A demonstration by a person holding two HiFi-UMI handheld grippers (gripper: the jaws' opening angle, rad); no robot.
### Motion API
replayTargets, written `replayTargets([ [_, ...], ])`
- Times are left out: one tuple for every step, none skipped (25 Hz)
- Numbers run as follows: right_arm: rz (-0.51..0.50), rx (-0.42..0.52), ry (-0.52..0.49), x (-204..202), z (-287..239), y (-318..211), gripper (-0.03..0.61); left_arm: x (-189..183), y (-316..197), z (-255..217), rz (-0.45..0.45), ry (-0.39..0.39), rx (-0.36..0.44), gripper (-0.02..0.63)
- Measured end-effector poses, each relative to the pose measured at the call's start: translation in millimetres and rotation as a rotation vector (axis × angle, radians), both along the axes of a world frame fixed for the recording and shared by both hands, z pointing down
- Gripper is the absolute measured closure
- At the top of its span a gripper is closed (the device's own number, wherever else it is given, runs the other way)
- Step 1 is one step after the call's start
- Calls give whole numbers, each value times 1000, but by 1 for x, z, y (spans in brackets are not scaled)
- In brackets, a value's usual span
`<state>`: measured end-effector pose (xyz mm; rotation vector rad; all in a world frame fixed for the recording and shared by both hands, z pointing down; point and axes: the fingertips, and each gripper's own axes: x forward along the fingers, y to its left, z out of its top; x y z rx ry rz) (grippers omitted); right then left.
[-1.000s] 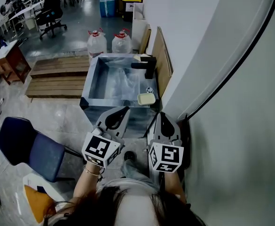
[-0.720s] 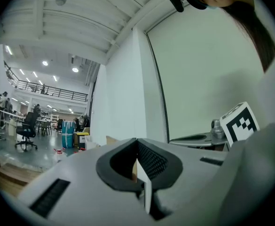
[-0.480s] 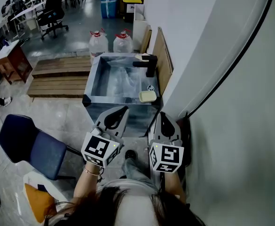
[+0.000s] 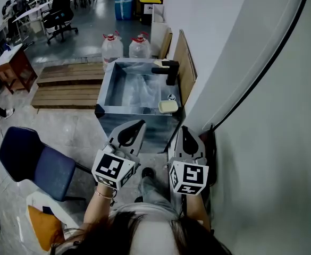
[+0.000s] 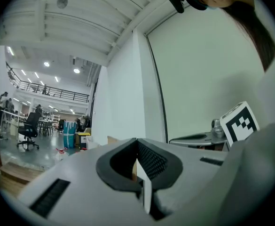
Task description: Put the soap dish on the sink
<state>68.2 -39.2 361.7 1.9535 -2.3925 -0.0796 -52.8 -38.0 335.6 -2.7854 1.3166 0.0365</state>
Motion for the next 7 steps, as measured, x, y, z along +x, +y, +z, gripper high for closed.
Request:
replayTargets([
  [0, 0, 1, 0, 0, 0, 552, -1, 0, 0, -1, 1, 0, 606],
  [-1, 0, 2, -1, 0, 1, 552, -1, 1, 1, -1, 2, -1, 606],
  [-1, 1, 2, -1, 0, 1, 552, -1, 1, 1, -2, 3, -1, 606],
  [-2, 2, 2, 0, 0, 2, 552, -1, 1, 2, -3, 4, -1, 606],
  [-3, 2, 2, -1, 0, 2, 552, -1, 1, 3, -4, 4, -2, 606],
  [-4, 2, 3, -1, 1, 2, 552, -1, 1, 3, -5, 5, -2, 606],
  [-5, 2, 4, -1, 1, 3, 552, -1, 1, 4, -6, 6, -3, 606],
])
